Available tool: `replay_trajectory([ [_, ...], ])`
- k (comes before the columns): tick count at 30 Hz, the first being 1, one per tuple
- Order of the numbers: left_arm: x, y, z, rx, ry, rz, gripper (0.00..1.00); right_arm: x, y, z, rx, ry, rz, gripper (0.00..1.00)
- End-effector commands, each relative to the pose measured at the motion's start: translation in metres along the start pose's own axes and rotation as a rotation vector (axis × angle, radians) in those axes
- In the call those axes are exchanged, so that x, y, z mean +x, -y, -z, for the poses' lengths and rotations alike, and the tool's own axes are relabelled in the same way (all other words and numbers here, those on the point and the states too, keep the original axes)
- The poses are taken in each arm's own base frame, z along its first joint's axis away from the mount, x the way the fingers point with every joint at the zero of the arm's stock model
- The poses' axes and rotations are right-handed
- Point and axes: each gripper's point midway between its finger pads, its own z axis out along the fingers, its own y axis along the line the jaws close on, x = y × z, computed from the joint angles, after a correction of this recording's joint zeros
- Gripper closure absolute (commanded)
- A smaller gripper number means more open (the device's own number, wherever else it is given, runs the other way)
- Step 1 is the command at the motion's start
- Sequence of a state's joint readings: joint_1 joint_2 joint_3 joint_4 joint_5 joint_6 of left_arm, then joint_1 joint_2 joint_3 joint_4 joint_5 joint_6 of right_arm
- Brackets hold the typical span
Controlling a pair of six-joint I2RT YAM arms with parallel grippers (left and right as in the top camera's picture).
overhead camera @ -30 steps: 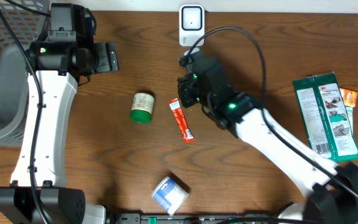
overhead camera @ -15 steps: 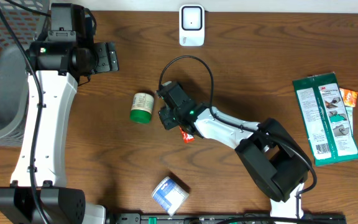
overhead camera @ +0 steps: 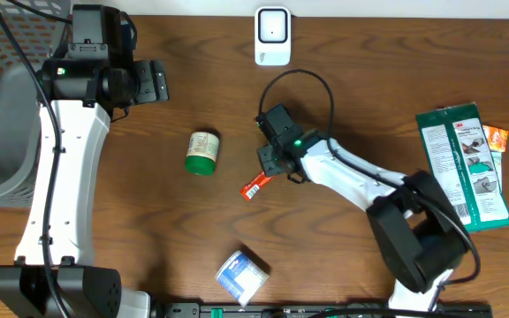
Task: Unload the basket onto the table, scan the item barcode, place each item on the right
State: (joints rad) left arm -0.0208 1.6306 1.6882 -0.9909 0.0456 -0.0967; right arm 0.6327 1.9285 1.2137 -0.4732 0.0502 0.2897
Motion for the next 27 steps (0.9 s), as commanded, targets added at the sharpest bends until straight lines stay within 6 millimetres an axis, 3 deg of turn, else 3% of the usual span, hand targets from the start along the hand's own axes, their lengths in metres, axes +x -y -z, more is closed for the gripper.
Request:
replay_trajectory([
  [1, 0.002, -0.003, -0.005, -0.016, -0.014, -0.004, 0.12, -0.003, 0.005, 0.020, 0.010, 0.015, -0.013, 0.74],
  [4, 0.002, -0.003, -0.005, -0.016, -0.014, -0.004, 0.12, -0.004, -0.003, 0.029, -0.039, 0.016, 0.008, 0.67],
  [9, 0.002, -0.003, -0.005, -0.016, -0.014, -0.004, 0.12, -0.032, -0.017, 0.053, -0.112, 0.135, 0.140, 0.59],
  [13, 0.002, -0.003, -0.005, -0.016, -0.014, -0.004, 0.12, -0.059, -0.018, 0.061, -0.129, 0.246, 0.124, 0.66],
  [18, 0.002, -0.003, -0.005, -0.016, -0.014, -0.004, 0.12, -0.064, -0.020, 0.036, -0.133, 0.250, 0.072, 0.72],
  [23, 0.002, -0.003, -0.005, -0.016, -0.014, -0.004, 0.12, -0.042, -0.016, -0.006, -0.114, 0.151, 0.036, 0.84],
  [27, 0.002, -0.003, -0.005, -0.016, -0.014, -0.004, 0.12, -0.021, -0.011, -0.020, -0.096, 0.068, 0.036, 0.92],
])
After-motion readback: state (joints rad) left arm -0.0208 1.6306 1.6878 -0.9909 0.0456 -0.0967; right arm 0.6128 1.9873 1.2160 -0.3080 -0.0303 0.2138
